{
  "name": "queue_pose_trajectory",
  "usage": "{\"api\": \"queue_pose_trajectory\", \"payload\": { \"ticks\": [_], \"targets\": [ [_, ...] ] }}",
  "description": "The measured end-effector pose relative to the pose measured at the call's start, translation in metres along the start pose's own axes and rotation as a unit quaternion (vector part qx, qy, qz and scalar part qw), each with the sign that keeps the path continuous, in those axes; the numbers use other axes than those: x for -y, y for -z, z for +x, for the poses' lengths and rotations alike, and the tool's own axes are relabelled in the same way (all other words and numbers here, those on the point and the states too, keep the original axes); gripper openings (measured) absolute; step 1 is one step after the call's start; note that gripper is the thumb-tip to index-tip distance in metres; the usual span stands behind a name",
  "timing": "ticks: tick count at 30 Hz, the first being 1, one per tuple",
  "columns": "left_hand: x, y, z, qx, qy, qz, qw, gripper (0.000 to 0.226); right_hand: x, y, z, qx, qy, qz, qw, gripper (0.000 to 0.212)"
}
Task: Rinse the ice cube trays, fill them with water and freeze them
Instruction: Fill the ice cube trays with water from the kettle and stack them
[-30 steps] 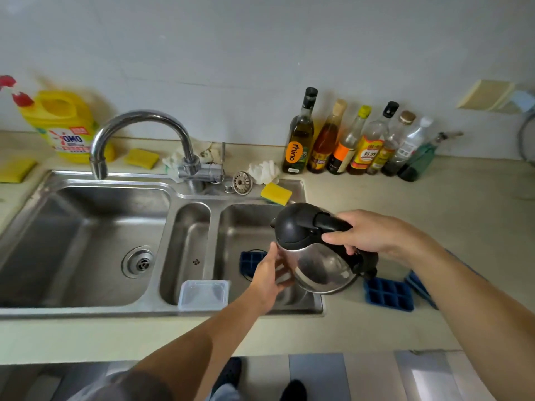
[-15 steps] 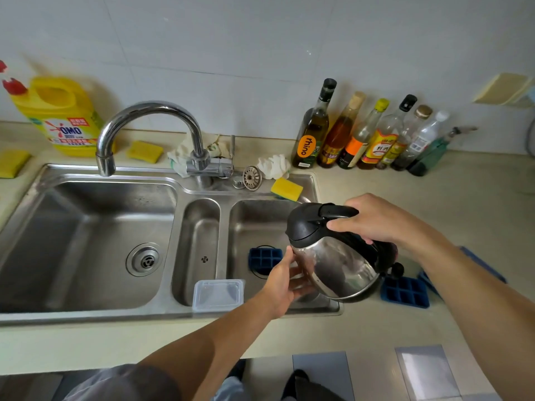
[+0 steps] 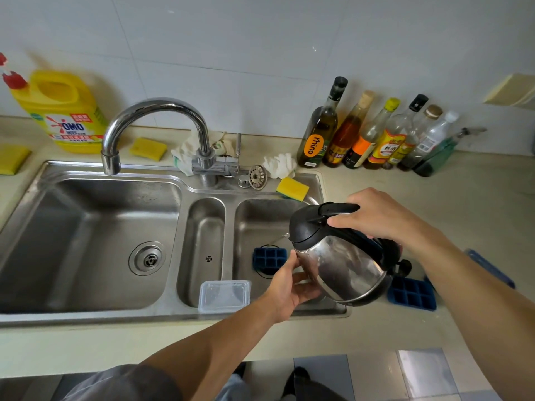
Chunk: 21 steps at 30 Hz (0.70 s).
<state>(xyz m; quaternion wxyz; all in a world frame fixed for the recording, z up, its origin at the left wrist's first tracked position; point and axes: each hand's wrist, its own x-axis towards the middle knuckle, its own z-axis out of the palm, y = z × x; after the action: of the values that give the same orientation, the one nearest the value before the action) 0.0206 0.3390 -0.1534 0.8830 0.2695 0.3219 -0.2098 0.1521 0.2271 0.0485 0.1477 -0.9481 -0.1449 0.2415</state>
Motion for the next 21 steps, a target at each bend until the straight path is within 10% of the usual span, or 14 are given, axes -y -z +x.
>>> {"api": "queue_pose_trajectory", "payload": {
  "ticks": [21],
  "targets": [
    [0.016,-0.018,0.005,0.014,0.015,0.012,1.0,0.052,-0.024,0.011,-0.014,-0.013,-0.001,0.006,1.0,0.033]
  ]
}}
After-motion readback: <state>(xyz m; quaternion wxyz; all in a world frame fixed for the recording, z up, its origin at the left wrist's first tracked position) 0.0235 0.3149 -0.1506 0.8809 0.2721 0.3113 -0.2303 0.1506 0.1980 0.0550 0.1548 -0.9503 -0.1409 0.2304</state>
